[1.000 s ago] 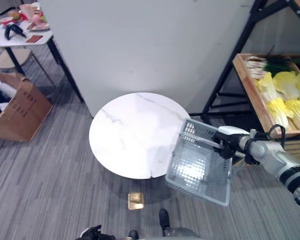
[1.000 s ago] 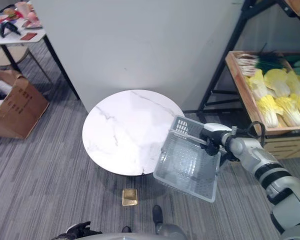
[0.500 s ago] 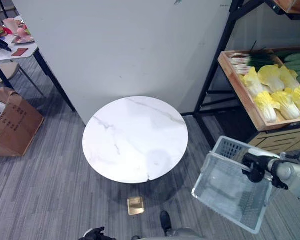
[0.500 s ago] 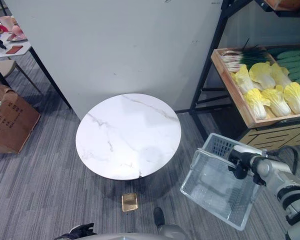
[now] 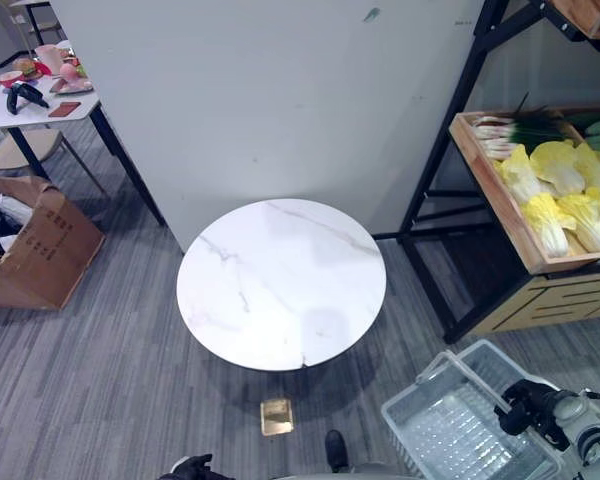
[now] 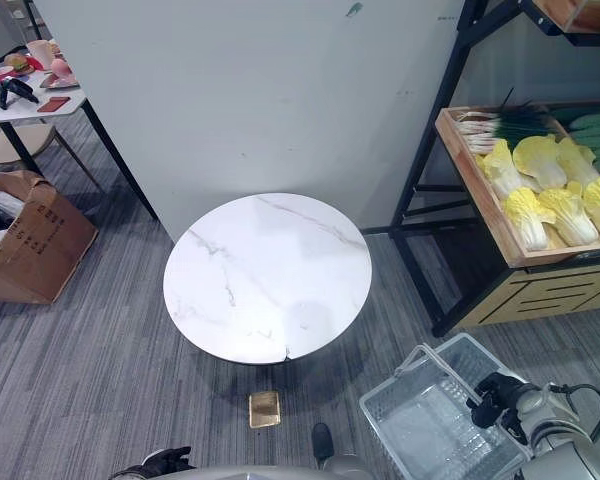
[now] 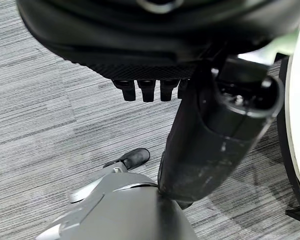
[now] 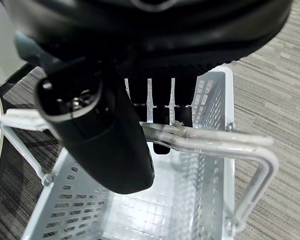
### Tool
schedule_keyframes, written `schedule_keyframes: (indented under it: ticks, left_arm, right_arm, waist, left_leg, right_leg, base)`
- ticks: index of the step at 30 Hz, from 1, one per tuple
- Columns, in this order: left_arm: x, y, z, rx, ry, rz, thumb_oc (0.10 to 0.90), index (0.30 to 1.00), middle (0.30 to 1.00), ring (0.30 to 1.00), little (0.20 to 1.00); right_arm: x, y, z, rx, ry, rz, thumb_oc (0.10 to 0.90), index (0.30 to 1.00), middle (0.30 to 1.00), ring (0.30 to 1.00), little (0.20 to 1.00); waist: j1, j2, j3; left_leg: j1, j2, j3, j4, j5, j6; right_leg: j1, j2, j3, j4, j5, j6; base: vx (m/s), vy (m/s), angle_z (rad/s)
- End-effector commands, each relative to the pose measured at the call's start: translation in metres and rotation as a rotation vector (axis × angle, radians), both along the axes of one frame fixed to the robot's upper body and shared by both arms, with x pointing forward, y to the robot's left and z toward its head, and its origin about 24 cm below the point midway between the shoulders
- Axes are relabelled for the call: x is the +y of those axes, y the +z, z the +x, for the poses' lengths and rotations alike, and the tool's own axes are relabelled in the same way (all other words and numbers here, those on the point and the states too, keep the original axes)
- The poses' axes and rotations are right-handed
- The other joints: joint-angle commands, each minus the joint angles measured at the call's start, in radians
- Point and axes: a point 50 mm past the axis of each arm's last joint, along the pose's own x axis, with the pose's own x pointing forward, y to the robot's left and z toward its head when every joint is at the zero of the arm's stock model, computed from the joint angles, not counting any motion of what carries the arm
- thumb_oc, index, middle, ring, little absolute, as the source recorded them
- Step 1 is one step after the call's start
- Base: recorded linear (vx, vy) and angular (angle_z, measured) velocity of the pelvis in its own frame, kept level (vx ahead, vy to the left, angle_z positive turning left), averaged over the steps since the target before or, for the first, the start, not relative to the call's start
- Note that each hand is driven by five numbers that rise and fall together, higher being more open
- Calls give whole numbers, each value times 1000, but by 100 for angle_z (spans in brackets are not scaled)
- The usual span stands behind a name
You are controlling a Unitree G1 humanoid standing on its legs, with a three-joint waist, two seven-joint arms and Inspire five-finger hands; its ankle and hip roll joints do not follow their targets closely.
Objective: Get the vegetables into the basket
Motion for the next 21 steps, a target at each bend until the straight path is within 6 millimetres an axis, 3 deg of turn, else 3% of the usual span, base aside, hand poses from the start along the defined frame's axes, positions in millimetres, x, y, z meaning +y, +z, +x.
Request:
schedule_keyframes:
  ticks: [1,11,21]
  left_arm:
    - [4,0,-3,23,-14,9,900,1000,1000,1000,1000]
    - [4,0,-5,30,-23,9,900,1000,1000,1000,1000]
    - [8,4,9,-8,-77,34,900,1000,1000,1000,1000]
  right_arm:
    - [-22,39,30,-220,-97,-69,400,300,300,300,300]
    - [-16,27,22,-199,-106,-40,400,300,300,300,300]
    - [-2,16,26,-170,-76,-5,400,300,300,300,300]
  waist:
    - [15,-41,-24]
    - [13,-38,-22]
    - [7,-27,5]
  left_leg:
    - [-7,-15,-68,6,-44,3]
    - [-2,-19,-65,6,-53,13]
    - [5,-32,24,6,-77,39]
  right_leg:
    - [151,-2,-21,40,-187,40]
    - [150,-6,-17,48,-186,48]
    - [109,-7,66,66,-156,93]
  base:
    - [21,10,4]
    - [10,32,2]
    - [-4,105,-23]
